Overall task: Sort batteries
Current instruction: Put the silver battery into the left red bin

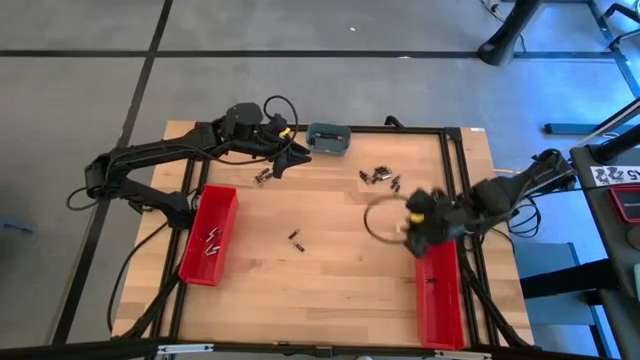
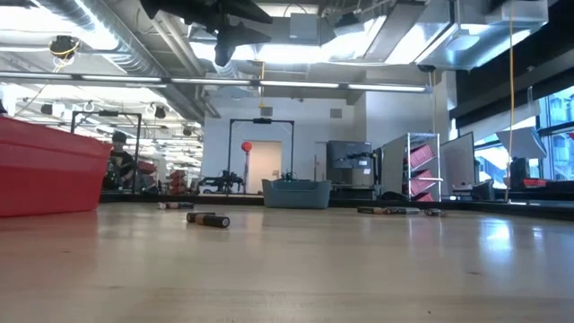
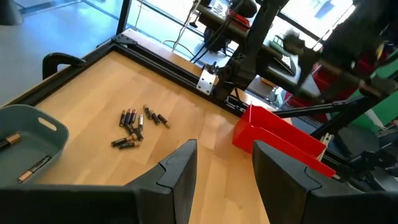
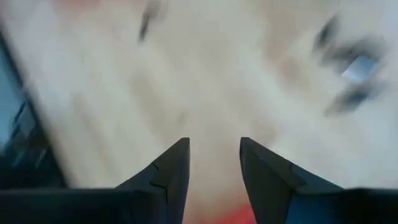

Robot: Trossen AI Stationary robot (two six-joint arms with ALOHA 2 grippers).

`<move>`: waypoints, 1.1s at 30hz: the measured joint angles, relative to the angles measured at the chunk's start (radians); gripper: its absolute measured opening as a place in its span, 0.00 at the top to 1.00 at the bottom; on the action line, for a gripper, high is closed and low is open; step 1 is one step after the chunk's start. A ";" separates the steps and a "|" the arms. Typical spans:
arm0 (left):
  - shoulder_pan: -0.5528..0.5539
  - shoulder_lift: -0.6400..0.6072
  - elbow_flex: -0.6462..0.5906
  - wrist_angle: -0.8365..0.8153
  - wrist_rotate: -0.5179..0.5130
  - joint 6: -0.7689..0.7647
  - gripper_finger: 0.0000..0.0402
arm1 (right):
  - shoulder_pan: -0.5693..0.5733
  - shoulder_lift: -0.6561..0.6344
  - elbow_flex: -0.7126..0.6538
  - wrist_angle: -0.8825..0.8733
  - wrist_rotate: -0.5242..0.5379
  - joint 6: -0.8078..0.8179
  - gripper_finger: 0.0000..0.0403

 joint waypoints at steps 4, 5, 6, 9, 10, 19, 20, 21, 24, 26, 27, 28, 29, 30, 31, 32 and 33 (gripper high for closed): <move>-0.008 0.000 0.000 -0.003 0.000 -0.043 0.64 | -0.126 0.000 0.035 0.001 0.116 -0.135 0.65; -0.013 0.000 0.000 -0.003 0.000 -0.046 0.64 | -0.166 0.000 0.035 0.000 0.105 -0.182 0.65; -0.018 0.000 0.000 -0.003 0.000 -0.046 0.64 | -0.211 0.000 0.035 -0.003 0.079 -0.226 0.65; -0.032 0.000 0.000 -0.003 -0.003 -0.039 0.64 | -0.350 0.003 0.031 -0.010 -0.013 -0.365 0.65; -0.036 0.000 0.000 -0.003 -0.009 -0.034 0.64 | -0.398 0.004 0.025 -0.008 -0.044 -0.403 0.65; -0.043 0.000 0.000 -0.003 -0.145 -0.078 0.64 | -0.829 0.006 -0.212 0.193 -0.363 -0.945 0.65; -0.043 0.000 0.000 -0.003 -0.148 -0.108 0.64 | -0.861 0.006 -0.262 0.255 -0.378 -1.030 0.65; -0.043 0.000 0.000 -0.003 -0.150 -0.136 0.64 | -0.888 0.006 -0.310 0.314 -0.385 -1.114 0.65; -0.043 0.000 0.000 -0.003 -0.153 -0.171 0.64 | -0.947 0.010 -0.444 0.486 -0.388 -1.343 0.65; -0.042 0.000 0.000 -0.003 -0.154 -0.178 0.64 | -0.962 0.021 -0.504 0.591 -0.390 -1.423 0.65; -0.037 0.000 0.000 -0.003 -0.155 -0.177 0.64 | -0.966 0.029 -0.529 0.632 -0.393 -1.443 0.65; -0.032 0.000 0.000 -0.003 -0.158 -0.177 0.64 | -0.970 0.038 -0.551 0.675 -0.397 -1.454 0.65; -0.026 0.000 0.000 -0.002 -0.170 -0.175 0.64 | -0.972 0.049 -0.571 0.716 -0.398 -1.460 0.65; -0.023 0.000 0.000 -0.002 -0.192 -0.175 0.64 | -0.972 0.062 -0.590 0.754 -0.398 -1.462 0.65; -0.020 0.000 0.000 -0.002 -0.221 -0.178 0.64 | -0.972 0.079 -0.604 0.782 -0.397 -1.462 0.65; -0.017 0.000 0.000 -0.002 -0.258 -0.183 0.64 | -0.972 0.096 -0.614 0.805 -0.393 -1.462 0.65; -0.015 0.001 0.000 -0.001 -0.292 -0.188 0.64 | -0.972 0.113 -0.619 0.810 -0.388 -1.462 0.65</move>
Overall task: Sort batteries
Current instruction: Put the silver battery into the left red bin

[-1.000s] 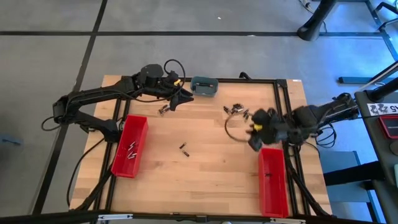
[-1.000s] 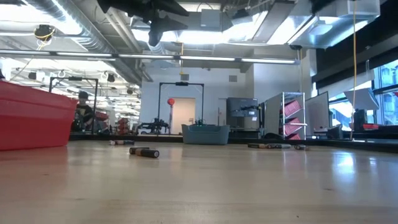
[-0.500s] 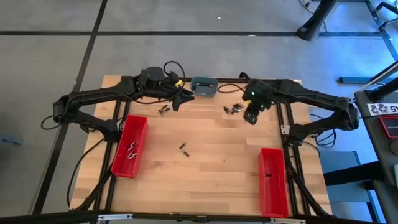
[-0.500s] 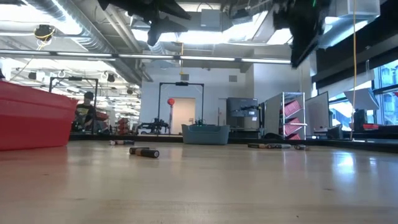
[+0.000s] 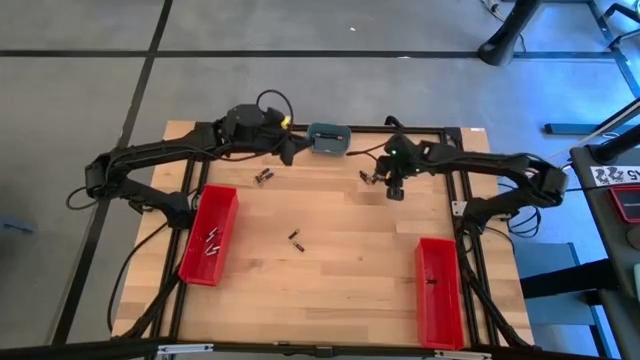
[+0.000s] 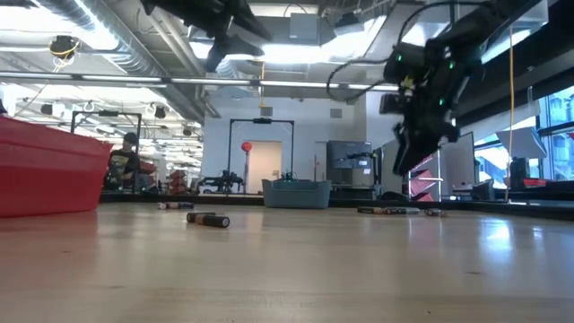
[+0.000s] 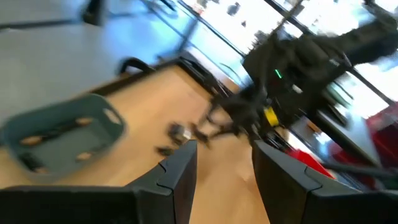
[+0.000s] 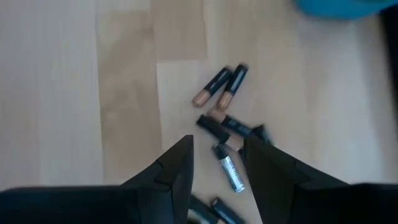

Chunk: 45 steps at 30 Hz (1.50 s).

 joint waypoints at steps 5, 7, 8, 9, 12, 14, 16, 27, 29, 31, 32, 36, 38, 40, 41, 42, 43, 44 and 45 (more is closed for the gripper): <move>0.031 0.001 0.000 0.001 -0.055 -0.012 0.64 | 0.002 0.087 -0.001 -0.022 0.000 0.003 0.65; 0.043 0.001 0.000 0.001 -0.055 0.016 0.64 | 0.002 0.116 -0.001 -0.016 0.001 0.001 0.65; 0.050 0.001 0.000 0.002 -0.056 0.025 0.64 | 0.002 0.130 -0.001 -0.015 0.006 0.000 0.65; 0.057 0.001 0.000 0.002 -0.056 0.030 0.64 | 0.002 0.142 -0.001 -0.014 0.008 0.000 0.65; 0.072 0.001 0.000 0.003 -0.056 0.012 0.64 | 0.002 0.165 -0.001 -0.009 0.019 -0.001 0.65; 0.078 0.001 0.000 0.003 -0.056 0.011 0.64 | 0.002 0.167 -0.001 -0.011 0.042 -0.004 0.65; 0.082 0.001 0.000 0.003 -0.056 0.011 0.64 | 0.002 0.166 0.001 -0.011 0.052 -0.004 0.65; 0.081 0.001 0.000 -0.008 -0.055 0.033 0.64 | -0.044 0.166 0.011 -0.030 0.034 -0.037 0.65; 0.080 0.001 0.000 -0.009 -0.055 0.034 0.64 | -0.072 0.166 0.011 -0.025 0.028 -0.037 0.65; 0.080 0.001 0.000 -0.011 -0.055 0.034 0.64 | -0.102 0.167 0.010 -0.013 -0.007 -0.037 0.65; 0.080 0.001 0.000 -0.010 -0.055 0.034 0.64 | -0.114 0.168 0.008 -0.004 -0.031 -0.037 0.65; 0.080 0.001 0.000 -0.010 -0.055 0.034 0.64 | -0.145 0.191 0.008 -0.009 -0.105 -0.037 0.65; 0.080 0.001 0.000 -0.010 -0.055 0.034 0.64 | -0.143 0.208 0.008 -0.008 -0.105 -0.046 0.65; 0.080 0.001 0.000 -0.010 -0.055 0.034 0.64 | -0.142 0.230 0.008 -0.009 -0.106 -0.054 0.65; 0.080 0.001 0.000 -0.010 -0.055 0.034 0.64 | -0.141 0.240 0.008 -0.008 -0.111 -0.055 0.65; 0.080 0.001 0.000 -0.010 -0.055 0.034 0.64 | -0.141 0.248 0.009 -0.006 -0.115 -0.055 0.66; 0.080 0.001 0.000 -0.010 -0.055 0.034 0.64 | -0.141 0.257 0.010 -0.006 -0.125 -0.055 0.68; 0.080 0.001 0.000 -0.010 -0.055 0.033 0.64 | -0.143 0.263 0.012 -0.006 -0.131 -0.055 0.70; 0.080 0.001 0.000 -0.010 -0.055 0.028 0.64 | -0.143 0.271 0.012 -0.005 -0.131 -0.055 0.72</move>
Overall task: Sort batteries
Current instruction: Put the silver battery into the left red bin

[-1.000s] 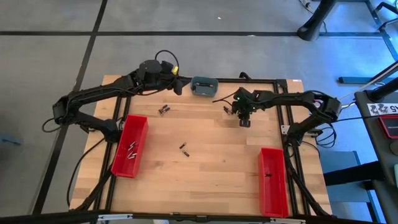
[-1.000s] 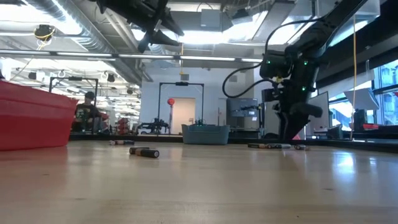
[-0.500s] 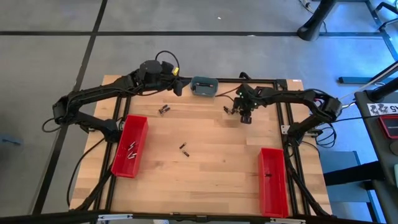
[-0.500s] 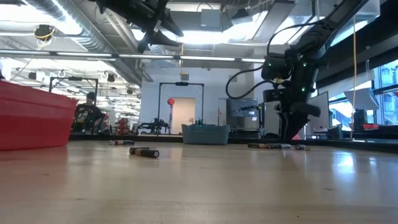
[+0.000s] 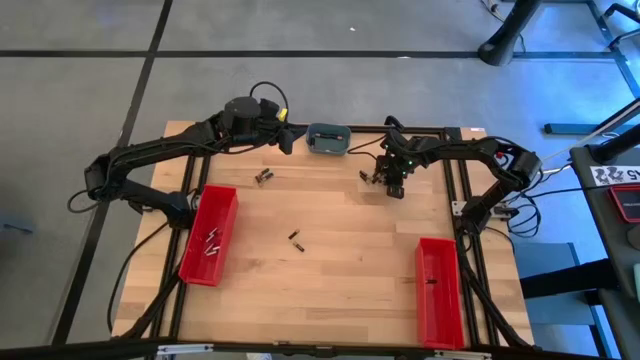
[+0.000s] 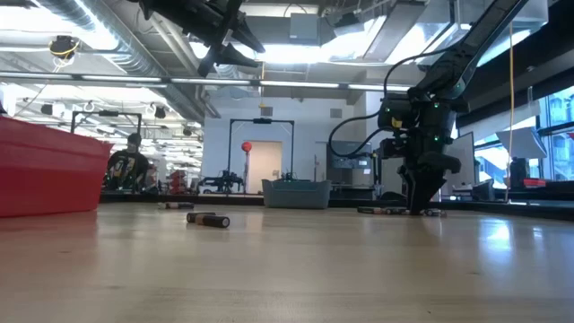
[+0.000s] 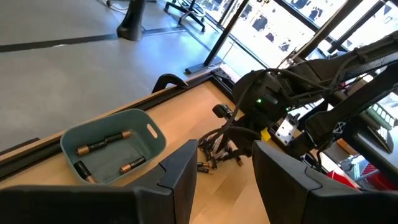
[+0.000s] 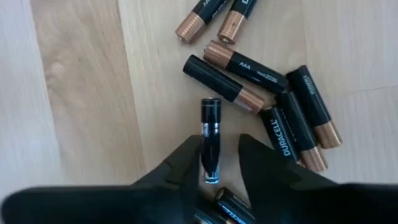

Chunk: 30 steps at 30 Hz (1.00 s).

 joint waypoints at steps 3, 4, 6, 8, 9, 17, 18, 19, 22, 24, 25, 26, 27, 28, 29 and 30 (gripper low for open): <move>0.000 0.000 0.000 0.000 0.000 -0.014 0.64 | 0.000 0.012 0.000 -0.003 0.000 0.007 0.83; 0.000 0.000 0.000 0.001 0.000 -0.017 0.64 | 0.000 0.013 0.000 -0.005 0.000 0.014 0.88; 0.000 0.000 0.000 0.001 0.000 -0.019 0.64 | 0.000 0.011 0.002 -0.019 -0.005 0.033 0.95; 0.000 0.000 0.000 0.001 0.000 -0.024 0.64 | 0.000 -0.001 0.012 -0.053 -0.030 0.044 0.96; 0.000 0.000 0.000 0.001 0.000 -0.036 0.64 | 0.000 -0.010 0.019 -0.082 -0.038 0.046 0.95; -0.015 0.000 0.000 0.007 0.000 -0.062 0.64 | 0.002 -0.132 0.162 -0.381 -0.169 0.006 0.97; -0.022 0.000 0.000 0.012 0.000 -0.049 0.64 | 0.002 -0.142 0.188 -0.375 -0.181 0.008 0.97; -0.028 0.000 0.000 0.014 0.000 -0.035 0.64 | 0.002 -0.156 0.216 -0.359 -0.200 0.014 0.97; -0.048 0.000 0.000 0.044 0.001 0.011 0.64 | 0.002 -0.179 0.297 -0.294 -0.251 0.069 0.95; -0.060 0.000 0.000 0.098 0.001 0.025 0.64 | 0.002 -0.178 0.346 -0.219 -0.283 0.120 0.95; -0.063 0.000 0.000 0.130 0.001 0.040 0.64 | 0.002 -0.179 0.370 -0.163 -0.309 0.149 0.95; -0.066 0.000 0.000 0.162 0.001 0.046 0.64 | 0.002 -0.180 0.390 -0.097 -0.337 0.183 0.95; -0.066 0.002 0.000 0.195 0.001 0.045 0.64 | 0.002 -0.180 0.404 -0.028 -0.367 0.219 0.96; -0.066 0.003 0.000 0.227 0.001 0.032 0.64 | 0.002 -0.181 0.410 0.044 -0.399 0.260 0.96; -0.066 0.003 0.000 0.253 0.001 0.015 0.64 | 0.002 -0.181 0.411 0.122 -0.429 0.310 0.96; -0.066 0.003 0.000 0.278 0.001 0.014 0.64 | 0.002 -0.180 0.411 0.202 -0.457 0.366 0.96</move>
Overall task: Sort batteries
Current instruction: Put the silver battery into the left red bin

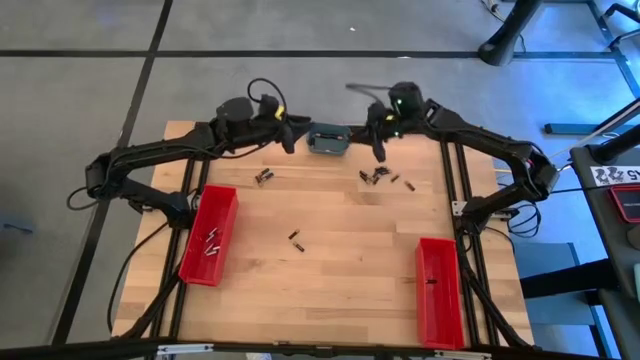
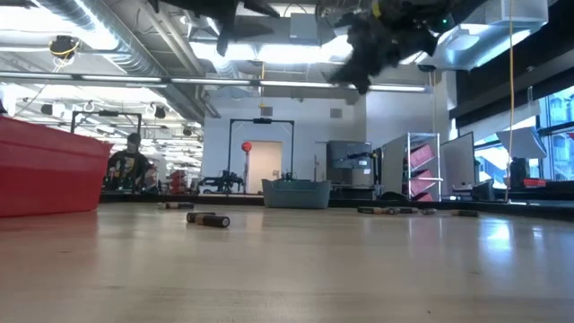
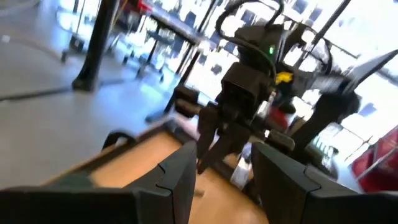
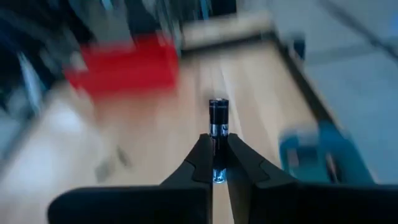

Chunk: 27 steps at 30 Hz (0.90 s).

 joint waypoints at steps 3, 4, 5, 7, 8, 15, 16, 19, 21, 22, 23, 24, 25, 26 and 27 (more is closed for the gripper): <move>-0.005 0.010 0.000 0.071 -0.001 0.047 0.64 | 0.000 0.000 0.000 0.185 -0.055 0.133 0.95; -0.005 0.016 0.000 0.098 -0.001 0.069 0.64 | 0.001 0.000 0.001 0.223 -0.064 0.157 0.95; -0.006 0.026 0.000 0.140 -0.001 0.092 0.64 | 0.005 0.000 0.001 0.253 -0.077 0.171 0.95; -0.006 0.049 0.000 0.232 0.001 0.117 0.63 | 0.021 0.000 0.001 0.296 -0.092 0.185 0.96; -0.006 0.062 0.000 0.276 0.001 0.118 0.61 | 0.031 0.000 0.001 0.312 -0.092 0.186 0.96; -0.004 0.143 0.000 0.411 0.036 0.140 0.43 | 0.116 0.009 0.000 0.321 -0.088 0.187 0.95; -0.007 0.148 0.000 0.409 0.056 0.148 0.41 | 0.123 0.009 0.000 0.323 -0.072 0.187 0.95; -0.018 0.151 0.000 0.399 0.148 0.167 0.38 | 0.139 0.009 0.000 0.335 -0.044 0.194 0.95; -0.030 0.151 0.000 0.399 0.177 0.181 0.39 | 0.139 0.009 0.000 0.356 -0.040 0.220 0.95; -0.035 0.150 0.000 0.399 0.179 0.185 0.40 | 0.139 0.009 0.000 0.373 -0.040 0.235 0.95; -0.039 0.149 0.000 0.396 0.180 0.187 0.40 | 0.138 0.009 0.000 0.389 -0.040 0.242 0.95; -0.040 0.148 0.000 0.391 0.181 0.187 0.41 | 0.137 0.009 0.000 0.403 -0.040 0.245 0.95; -0.040 0.148 0.000 0.378 0.181 0.187 0.42 | 0.137 0.009 0.000 0.419 -0.040 0.245 0.95; -0.040 0.147 0.000 0.354 0.178 0.187 0.43 | 0.137 0.009 0.000 0.434 -0.040 0.247 0.95; -0.039 0.147 0.000 0.329 0.170 0.187 0.44 | 0.136 0.009 0.000 0.449 -0.040 0.247 0.95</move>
